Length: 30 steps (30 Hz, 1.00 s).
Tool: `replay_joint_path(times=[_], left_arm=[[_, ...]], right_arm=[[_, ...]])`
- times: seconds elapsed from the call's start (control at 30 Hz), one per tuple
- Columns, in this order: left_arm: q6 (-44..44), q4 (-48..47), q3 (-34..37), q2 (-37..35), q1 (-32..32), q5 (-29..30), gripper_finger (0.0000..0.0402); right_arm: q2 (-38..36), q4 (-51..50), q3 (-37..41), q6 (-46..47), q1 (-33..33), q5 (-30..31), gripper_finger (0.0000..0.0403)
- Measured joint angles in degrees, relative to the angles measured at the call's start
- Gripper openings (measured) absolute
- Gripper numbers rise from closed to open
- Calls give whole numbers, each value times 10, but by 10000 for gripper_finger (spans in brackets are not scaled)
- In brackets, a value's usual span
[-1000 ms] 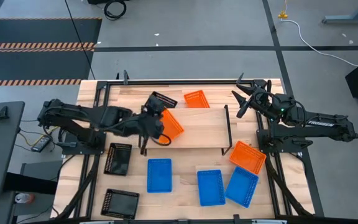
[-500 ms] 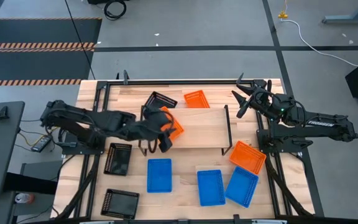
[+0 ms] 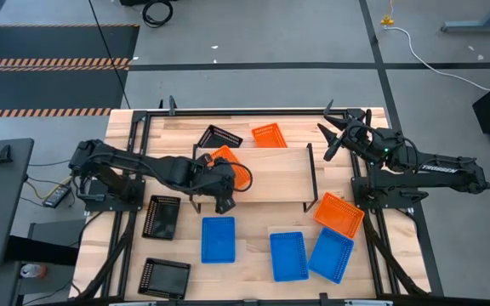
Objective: Stack baskets on shelf by color
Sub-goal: Put the top left orange bin on the shelf
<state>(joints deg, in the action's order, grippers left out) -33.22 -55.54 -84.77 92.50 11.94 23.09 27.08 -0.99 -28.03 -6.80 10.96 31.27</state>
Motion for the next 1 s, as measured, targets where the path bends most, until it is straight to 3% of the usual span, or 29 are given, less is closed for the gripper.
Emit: replay_joint_path(times=[0.2,0.33,0.67,1.0], left_arm=[[-28,-86,0,-6,11,-70,172],[-47,-148,0,-8,12,-74,172],[-29,-158,0,-16,-3,-23,172],[55,-158,0,-16,-82,35,172]], right_arm=[[0,-4,0,-2,0,6,162],[0,-4,0,-2,0,6,162],[0,-4,0,6,0,6,162],[0,-4,0,6,0,6,162]])
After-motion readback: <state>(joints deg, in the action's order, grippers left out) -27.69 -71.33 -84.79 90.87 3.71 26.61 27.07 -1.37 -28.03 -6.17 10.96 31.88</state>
